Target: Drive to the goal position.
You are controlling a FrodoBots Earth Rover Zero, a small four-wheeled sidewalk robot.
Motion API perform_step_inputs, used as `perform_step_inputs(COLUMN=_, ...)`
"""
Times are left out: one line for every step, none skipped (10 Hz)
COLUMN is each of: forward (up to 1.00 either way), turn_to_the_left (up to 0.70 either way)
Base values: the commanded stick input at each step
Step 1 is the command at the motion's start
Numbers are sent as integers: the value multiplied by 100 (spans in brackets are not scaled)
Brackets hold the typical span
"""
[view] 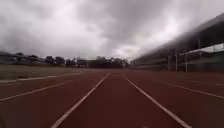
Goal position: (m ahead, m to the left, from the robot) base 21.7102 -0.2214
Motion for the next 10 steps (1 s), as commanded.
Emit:
perform_step_inputs(forward=70, turn_to_the_left=0)
perform_step_inputs(forward=70, turn_to_the_left=0)
perform_step_inputs(forward=70, turn_to_the_left=0)
perform_step_inputs(forward=70, turn_to_the_left=0)
perform_step_inputs(forward=70, turn_to_the_left=0)
perform_step_inputs(forward=70, turn_to_the_left=0)
perform_step_inputs(forward=70, turn_to_the_left=0)
perform_step_inputs(forward=70, turn_to_the_left=0)
perform_step_inputs(forward=70, turn_to_the_left=0)
perform_step_inputs(forward=70, turn_to_the_left=0)
